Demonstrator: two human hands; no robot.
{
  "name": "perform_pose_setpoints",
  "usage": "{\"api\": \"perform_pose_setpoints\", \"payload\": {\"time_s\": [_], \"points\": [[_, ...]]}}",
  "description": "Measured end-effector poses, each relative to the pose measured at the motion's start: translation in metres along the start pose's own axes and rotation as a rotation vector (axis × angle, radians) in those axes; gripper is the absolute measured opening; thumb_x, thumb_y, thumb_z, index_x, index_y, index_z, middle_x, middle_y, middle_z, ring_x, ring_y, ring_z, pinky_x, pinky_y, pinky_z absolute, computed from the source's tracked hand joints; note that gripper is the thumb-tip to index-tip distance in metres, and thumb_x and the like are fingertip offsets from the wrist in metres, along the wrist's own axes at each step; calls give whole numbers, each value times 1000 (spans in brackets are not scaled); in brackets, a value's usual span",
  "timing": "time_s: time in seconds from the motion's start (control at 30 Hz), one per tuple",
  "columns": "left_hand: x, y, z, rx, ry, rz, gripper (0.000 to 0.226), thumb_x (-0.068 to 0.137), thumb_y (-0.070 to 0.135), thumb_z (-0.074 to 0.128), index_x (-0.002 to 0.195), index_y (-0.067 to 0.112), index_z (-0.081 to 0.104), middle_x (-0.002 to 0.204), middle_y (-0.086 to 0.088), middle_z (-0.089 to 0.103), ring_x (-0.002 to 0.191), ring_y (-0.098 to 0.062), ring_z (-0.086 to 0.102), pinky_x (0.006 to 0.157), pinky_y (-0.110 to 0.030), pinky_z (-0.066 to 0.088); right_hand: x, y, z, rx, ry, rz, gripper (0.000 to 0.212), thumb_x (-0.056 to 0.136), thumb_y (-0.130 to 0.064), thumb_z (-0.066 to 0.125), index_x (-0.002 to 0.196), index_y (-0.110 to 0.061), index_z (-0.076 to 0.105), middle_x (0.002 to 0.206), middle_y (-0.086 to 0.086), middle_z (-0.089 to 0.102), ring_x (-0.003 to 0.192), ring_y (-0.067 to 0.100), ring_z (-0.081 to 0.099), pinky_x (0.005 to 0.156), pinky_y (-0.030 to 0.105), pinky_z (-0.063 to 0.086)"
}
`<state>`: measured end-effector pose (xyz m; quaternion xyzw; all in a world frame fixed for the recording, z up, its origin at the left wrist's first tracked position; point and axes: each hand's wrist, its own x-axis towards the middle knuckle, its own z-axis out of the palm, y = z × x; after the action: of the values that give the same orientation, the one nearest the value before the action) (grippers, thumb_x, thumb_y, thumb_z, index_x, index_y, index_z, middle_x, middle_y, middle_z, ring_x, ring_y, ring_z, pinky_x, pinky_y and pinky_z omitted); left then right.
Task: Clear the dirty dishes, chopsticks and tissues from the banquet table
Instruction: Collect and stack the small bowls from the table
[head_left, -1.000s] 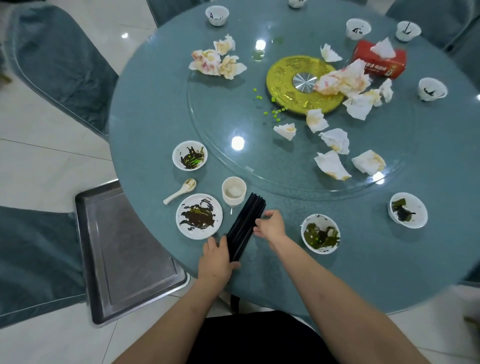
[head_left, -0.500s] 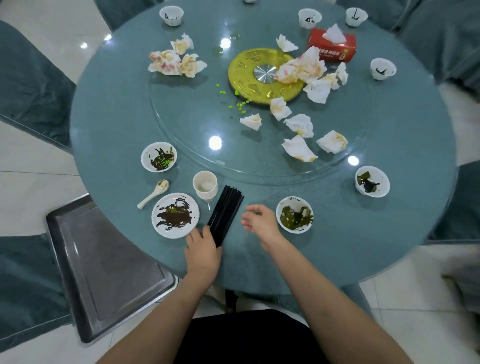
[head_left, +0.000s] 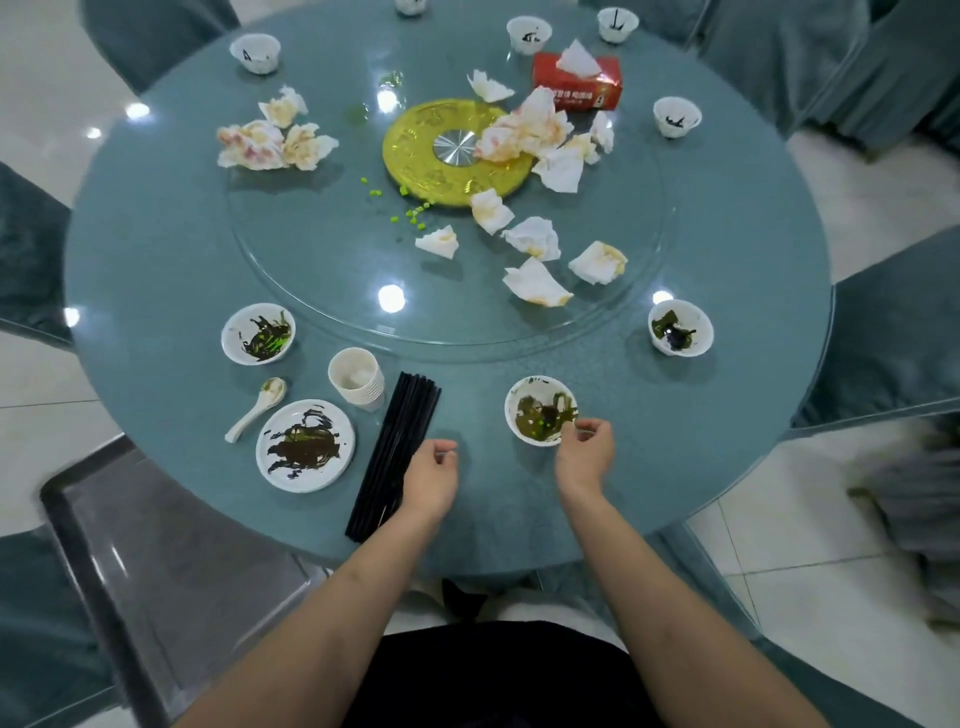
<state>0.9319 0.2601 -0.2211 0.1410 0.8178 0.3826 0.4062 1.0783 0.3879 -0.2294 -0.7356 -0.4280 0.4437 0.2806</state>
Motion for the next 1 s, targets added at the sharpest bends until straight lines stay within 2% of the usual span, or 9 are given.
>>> {"api": "perform_pose_setpoints", "payload": {"time_s": [0.07,0.17,0.23,0.3,0.43,0.57,0.77,0.87,1.0], "points": [[0,-4,3,-36,-10,-24,17,98,11,56,95,27,62,104,-13,70,86,-21,61,91,-44,54,7,8,-2,-6,7,62,13,96,-19,65,104,-13,56,94,3,65,82,21,63,80,41,53],[-7,0,0,-101,-35,-68,20,96,9,53,97,27,63,101,-10,66,85,-19,58,86,-41,53,13,17,3,8,-26,164,18,93,-24,69,102,-18,55,99,9,70,88,31,69,86,48,58],[-12,4,-3,-147,-63,-98,20,98,6,50,104,20,63,95,-7,62,82,-18,57,76,-34,49,14,18,7,54,-56,213,17,93,-23,69,101,-18,55,95,12,71,77,29,69,79,44,60],[-15,3,-5,-166,-77,-107,21,99,4,49,112,13,63,90,-6,60,78,-16,55,71,-29,45,13,15,8,126,-95,250,13,97,-14,66,106,-11,58,84,9,68,63,21,64,72,39,59],[-23,2,-14,-192,-116,-88,23,100,2,48,118,9,59,86,-5,59,77,-17,54,63,-26,43,8,11,7,221,-131,285,10,97,1,62,107,-1,63,90,9,68,66,18,65,79,37,63],[-30,2,-25,-251,-147,-63,24,100,3,51,121,11,58,90,-6,61,79,-18,57,66,-28,48,-5,7,-1,278,-140,254,10,98,-1,62,108,-1,65,100,14,70,72,19,67,76,34,63],[-43,17,-48,-441,-115,40,23,103,6,54,126,7,58,98,-10,66,84,-17,66,79,-31,57,-38,-23,-8,375,-174,107,18,98,-8,65,113,1,67,101,19,73,74,19,69,69,30,60],[-52,32,-69,-531,-85,113,24,104,9,56,128,7,58,102,-14,68,84,-18,68,80,-32,59,-65,-50,-7,423,-218,17,17,98,-10,66,112,1,68,99,19,73,72,19,69,68,30,61],[-70,47,-105,-663,-106,189,32,104,18,58,136,14,54,118,-14,66,106,-23,68,92,-37,60,-116,-80,1,461,-307,-86,13,97,-11,67,107,-2,70,93,16,74,71,19,68,68,30,60]]}}
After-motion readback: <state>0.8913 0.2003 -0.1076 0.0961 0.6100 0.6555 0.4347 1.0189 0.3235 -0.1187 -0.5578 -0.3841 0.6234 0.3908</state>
